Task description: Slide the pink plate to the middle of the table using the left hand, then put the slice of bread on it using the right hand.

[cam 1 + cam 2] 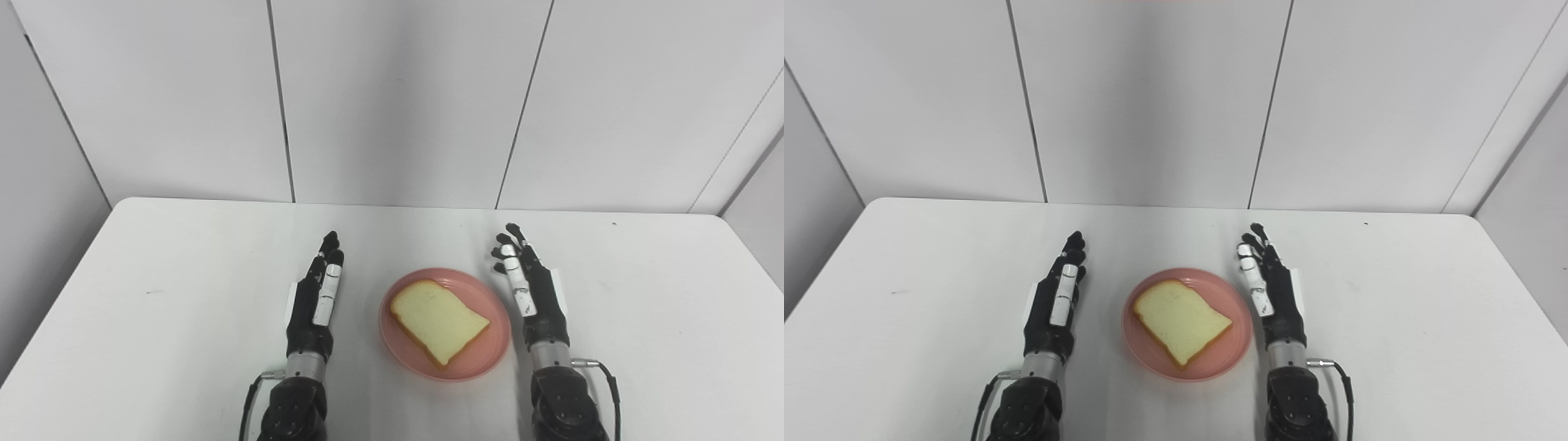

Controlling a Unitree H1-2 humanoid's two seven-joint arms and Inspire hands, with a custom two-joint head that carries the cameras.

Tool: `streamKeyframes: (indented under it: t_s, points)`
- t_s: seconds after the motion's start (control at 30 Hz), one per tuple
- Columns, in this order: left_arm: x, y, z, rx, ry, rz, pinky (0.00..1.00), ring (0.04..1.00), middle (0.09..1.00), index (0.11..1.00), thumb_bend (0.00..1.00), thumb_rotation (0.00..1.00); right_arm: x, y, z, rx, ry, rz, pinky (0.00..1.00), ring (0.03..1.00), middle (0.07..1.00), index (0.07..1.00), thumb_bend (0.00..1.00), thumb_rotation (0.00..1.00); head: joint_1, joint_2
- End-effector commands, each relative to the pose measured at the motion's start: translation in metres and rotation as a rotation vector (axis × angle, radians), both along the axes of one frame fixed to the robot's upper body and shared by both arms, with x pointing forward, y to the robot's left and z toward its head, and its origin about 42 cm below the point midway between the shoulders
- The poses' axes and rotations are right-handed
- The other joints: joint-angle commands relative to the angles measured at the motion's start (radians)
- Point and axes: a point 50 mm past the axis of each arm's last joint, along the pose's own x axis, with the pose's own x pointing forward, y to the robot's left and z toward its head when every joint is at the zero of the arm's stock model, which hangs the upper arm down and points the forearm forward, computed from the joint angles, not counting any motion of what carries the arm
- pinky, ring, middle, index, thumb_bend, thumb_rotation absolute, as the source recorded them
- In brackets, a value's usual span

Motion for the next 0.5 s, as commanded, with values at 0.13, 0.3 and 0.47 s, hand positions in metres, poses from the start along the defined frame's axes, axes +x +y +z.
streamKeyframes:
  t_s: [0.13,0.3,0.47]
  points:
    - [0.0007,-0.0044,0.0077,0.01,-0.024,0.01,1.0,0.981,0.958,0.88,0.78,0.86,0.0003,0.001,0.009,0.026,-0.054,-0.002,0.81,0.829,0.872,0.878,0.76,1.0,0.003,0.002]
    - [0.0012,-0.0042,0.0091,0.007,-0.03,0.011,1.0,0.987,0.962,0.887,0.76,0.86,0.0001,0.0022,0.0082,0.018,-0.052,0.006,0.8,0.817,0.863,0.871,0.75,1.0,0.0,0.002]
    - [0.0022,-0.0044,0.0094,0.003,-0.026,0.009,1.0,0.989,0.964,0.89,0.77,0.86,-0.0002,0.0033,0.0083,0.009,-0.055,0.015,0.79,0.807,0.851,0.859,0.73,1.0,0.002,0.002]
